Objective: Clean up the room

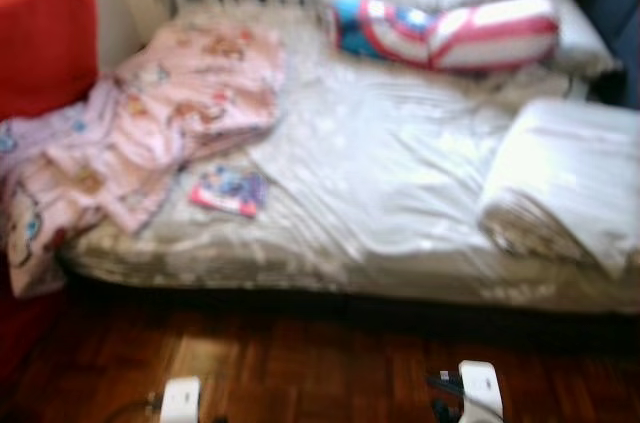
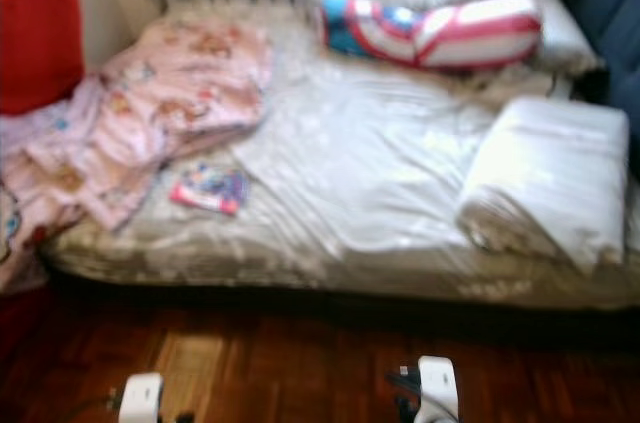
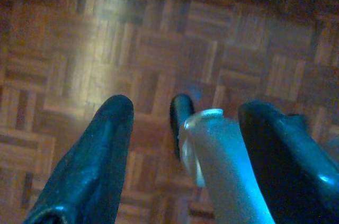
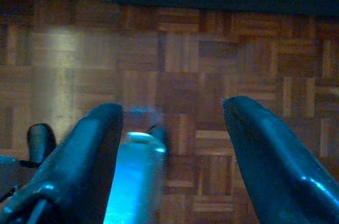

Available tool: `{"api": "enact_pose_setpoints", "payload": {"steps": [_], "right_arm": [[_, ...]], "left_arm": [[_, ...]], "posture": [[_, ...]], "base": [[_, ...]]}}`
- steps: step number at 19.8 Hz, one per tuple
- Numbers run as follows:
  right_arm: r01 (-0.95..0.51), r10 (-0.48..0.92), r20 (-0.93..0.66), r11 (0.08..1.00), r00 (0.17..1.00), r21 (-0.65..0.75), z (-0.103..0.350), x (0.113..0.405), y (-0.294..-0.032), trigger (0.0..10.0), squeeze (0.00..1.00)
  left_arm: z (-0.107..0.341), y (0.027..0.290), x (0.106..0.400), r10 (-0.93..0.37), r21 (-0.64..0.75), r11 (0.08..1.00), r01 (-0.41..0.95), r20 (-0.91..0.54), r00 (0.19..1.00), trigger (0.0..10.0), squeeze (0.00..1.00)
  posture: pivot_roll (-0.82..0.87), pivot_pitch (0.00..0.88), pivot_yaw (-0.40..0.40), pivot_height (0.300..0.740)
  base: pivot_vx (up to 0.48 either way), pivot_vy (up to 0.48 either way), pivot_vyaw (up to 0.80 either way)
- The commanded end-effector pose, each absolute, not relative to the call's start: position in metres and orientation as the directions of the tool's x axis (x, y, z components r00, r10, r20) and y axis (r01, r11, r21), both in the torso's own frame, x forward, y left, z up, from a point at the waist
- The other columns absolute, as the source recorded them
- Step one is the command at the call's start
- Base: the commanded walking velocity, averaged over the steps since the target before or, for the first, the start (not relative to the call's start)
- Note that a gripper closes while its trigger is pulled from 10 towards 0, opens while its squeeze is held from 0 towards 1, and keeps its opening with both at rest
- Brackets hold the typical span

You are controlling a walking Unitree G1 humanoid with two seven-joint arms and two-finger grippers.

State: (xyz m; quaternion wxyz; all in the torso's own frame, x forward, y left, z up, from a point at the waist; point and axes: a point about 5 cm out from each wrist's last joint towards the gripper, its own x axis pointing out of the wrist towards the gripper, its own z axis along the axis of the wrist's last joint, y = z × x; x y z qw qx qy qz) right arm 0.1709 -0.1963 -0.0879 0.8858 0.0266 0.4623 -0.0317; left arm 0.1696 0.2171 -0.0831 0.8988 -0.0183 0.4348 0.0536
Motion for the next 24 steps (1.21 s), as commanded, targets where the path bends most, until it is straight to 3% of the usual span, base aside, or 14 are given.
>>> {"api": "enact_pose_setpoints", "payload": {"steps": [1, 8, 11, 18, 24], "right_arm": [[0.098, -0.051, -0.828, 0.995, 0.559, 0.005, -0.0888, 0.1667, -0.2031, 10.0, 0.0], [0.11, -0.064, -0.819, 0.994, 0.57, -0.001, -0.0879, 0.1679, -0.204, 10.0, 0.0], [0.119, -0.069, -0.817, 0.993, 0.572, 0.0, -0.0879, 0.1678, -0.2042, 10.0, 0.0], [0.108, -0.067, -0.821, 0.994, 0.566, -0.007, -0.0878, 0.1681, -0.2045, 10.0, 0.0], [0.111, -0.063, -0.814, 0.994, 0.577, 0.001, -0.0873, 0.1689, -0.2043, 10.0, 0.0]], "left_arm": [[-0.0869, 0.2119, 0.1635, 0.068, 0.0, 0.994, -0.113, -0.796, 0.601, 10.0, 0.0], [-0.0864, 0.2073, 0.1663, 0.052, -0.032, 0.992, -0.125, -0.79, 0.611, 10.0, 0.0], [-0.0871, 0.2071, 0.1647, 0.048, -0.029, 0.993, -0.116, -0.792, 0.608, 10.0, 0.0], [-0.0875, 0.2082, 0.1637, 0.047, -0.033, 0.992, -0.121, -0.797, 0.602, 10.0, 0.0], [-0.0894, 0.2126, 0.1584, 0.064, -0.015, 0.991, -0.131, -0.812, 0.579, 10.0, 0.0]], "posture": [[0.0, 0.073, -0.011, 0.74], [0.0, 0.075, -0.013, 0.74], [0.0, 0.075, -0.013, 0.74], [0.0, 0.072, -0.013, 0.74], [0.0, 0.07, -0.014, 0.74]], "base": [[0.0, -0.382, 0.0], [0.0, 0.0, 0.0], [0.469, 0.0, 0.0], [0.48, 0.0, -0.73], [0.388, 0.0, 0.0]]}}
